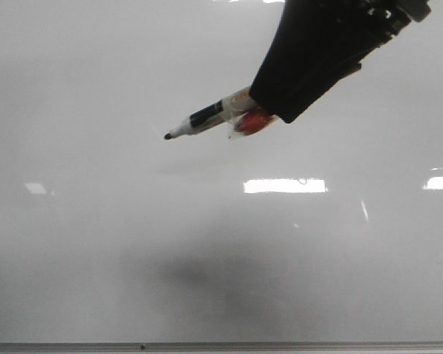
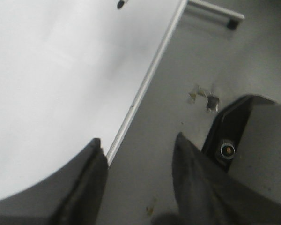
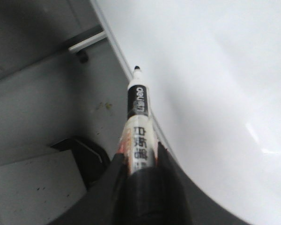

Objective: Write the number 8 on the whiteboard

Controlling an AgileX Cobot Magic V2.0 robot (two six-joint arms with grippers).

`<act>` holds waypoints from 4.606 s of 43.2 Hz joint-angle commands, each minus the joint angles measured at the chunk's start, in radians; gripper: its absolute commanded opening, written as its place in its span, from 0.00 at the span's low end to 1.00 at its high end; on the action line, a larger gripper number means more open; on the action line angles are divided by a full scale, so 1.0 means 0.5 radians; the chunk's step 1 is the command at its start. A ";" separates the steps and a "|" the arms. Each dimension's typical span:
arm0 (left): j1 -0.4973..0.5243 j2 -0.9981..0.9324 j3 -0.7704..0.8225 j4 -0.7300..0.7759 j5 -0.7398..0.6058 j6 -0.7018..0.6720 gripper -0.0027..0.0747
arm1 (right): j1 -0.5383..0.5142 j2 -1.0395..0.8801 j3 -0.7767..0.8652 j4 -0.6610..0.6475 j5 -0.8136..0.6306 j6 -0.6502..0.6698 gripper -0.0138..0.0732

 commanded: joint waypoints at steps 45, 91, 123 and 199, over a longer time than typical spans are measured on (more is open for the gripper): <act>0.398 -1.479 0.750 -0.640 -0.729 -0.105 0.01 | -0.016 0.701 -0.381 0.158 -0.712 -0.012 0.09; 0.398 -1.479 0.751 -0.640 -0.729 -0.105 0.01 | 0.127 0.739 -0.195 0.280 -0.889 0.042 0.09; 0.398 -1.479 0.763 -0.640 -0.732 -0.105 0.01 | -0.063 0.603 -0.521 0.232 -0.578 0.040 0.09; -0.383 -0.060 -0.244 -0.119 -0.178 0.413 0.01 | 0.766 0.073 -0.645 -0.387 0.036 -0.566 0.32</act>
